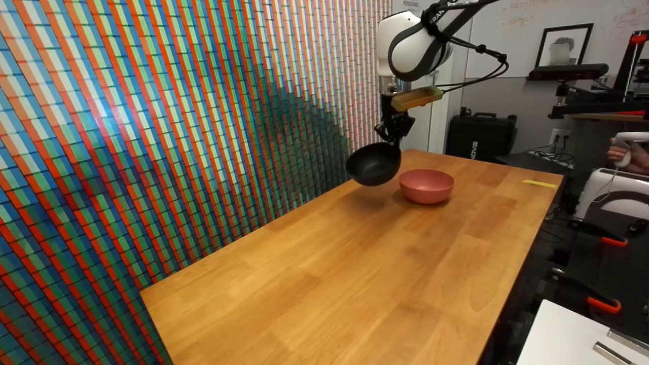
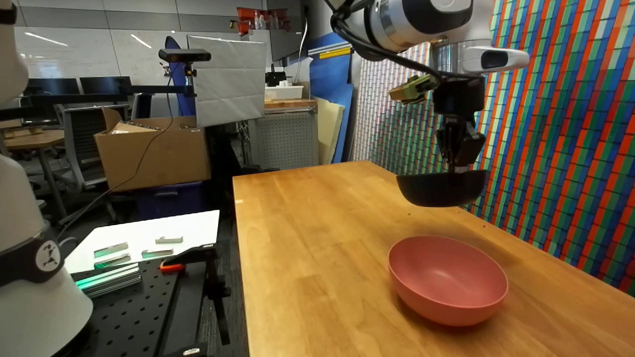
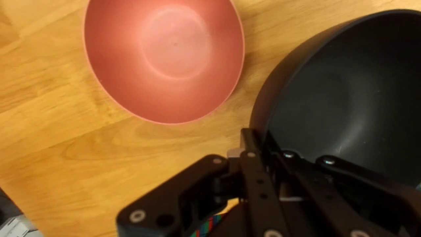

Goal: Put the black bowl in the peach bowl

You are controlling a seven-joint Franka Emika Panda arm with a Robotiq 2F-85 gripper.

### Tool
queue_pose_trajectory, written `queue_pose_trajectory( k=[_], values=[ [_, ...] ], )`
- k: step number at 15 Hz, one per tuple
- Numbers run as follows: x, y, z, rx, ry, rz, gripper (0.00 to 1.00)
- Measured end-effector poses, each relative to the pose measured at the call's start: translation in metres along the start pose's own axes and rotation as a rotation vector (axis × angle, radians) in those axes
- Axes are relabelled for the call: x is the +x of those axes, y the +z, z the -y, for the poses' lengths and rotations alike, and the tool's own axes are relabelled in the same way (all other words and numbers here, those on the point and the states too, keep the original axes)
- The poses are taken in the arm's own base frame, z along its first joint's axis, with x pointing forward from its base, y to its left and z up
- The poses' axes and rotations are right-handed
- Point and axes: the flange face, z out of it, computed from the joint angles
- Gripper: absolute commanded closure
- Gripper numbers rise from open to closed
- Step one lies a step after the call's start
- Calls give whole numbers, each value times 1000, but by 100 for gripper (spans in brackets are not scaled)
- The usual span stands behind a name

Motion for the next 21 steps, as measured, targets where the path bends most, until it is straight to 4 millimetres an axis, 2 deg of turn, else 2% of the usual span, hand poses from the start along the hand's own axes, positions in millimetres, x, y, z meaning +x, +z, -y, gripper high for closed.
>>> queue_pose_trajectory(
  k=[5,7,10,15,21],
  values=[
    [8,-16,-57,7,100,27,93],
    [1,-10,-83,-7,129,61,93],
    [-23,9,-114,-31,155,138,93],
    [-54,28,-136,-44,168,201,95],
    [-51,25,-143,-28,182,153,94]
  ],
)
